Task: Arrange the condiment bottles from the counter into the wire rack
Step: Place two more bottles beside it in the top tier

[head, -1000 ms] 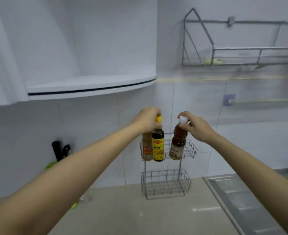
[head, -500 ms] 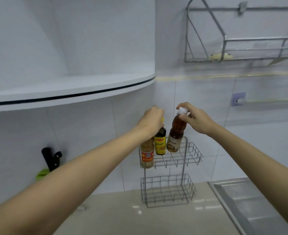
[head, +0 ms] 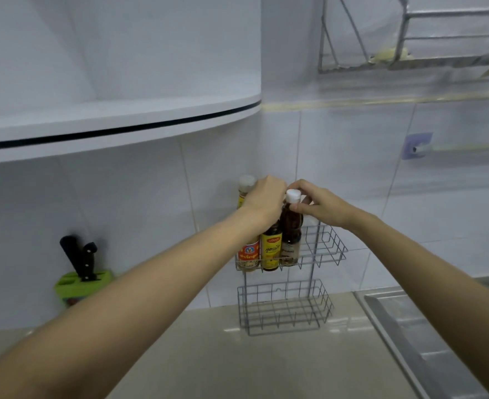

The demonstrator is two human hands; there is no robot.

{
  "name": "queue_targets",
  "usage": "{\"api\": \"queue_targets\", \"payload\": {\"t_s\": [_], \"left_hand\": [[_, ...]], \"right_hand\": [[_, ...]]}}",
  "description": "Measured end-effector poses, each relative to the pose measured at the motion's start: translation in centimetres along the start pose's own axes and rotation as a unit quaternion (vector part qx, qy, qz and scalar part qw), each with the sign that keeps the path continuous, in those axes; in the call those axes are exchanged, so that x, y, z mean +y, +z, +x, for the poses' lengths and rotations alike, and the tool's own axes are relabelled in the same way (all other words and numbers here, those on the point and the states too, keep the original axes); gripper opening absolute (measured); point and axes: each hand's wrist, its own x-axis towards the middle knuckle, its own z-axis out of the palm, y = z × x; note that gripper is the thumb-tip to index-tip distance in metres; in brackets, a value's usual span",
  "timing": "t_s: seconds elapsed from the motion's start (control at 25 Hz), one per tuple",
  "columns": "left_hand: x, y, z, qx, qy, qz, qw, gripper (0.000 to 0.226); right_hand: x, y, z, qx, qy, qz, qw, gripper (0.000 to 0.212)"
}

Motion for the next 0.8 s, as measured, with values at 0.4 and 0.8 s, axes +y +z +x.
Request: {"api": "queue_targets", "payload": {"t_s": [0.4,0.8], "left_hand": [[-0.7,-0.3,-0.4,-0.028,0.001,-0.039,0.999,0.01],[-0.7,-1.1,-0.7,-0.044,0.019,-0.018,0.999,0.023]], "right_hand": [[-0.4,1.0,-0.8,0.046,0.05,0.037,0.997,0.036],[-1.2,1.6,-0.7,0.045,0.086,0.035,0.995,0.036]]}}
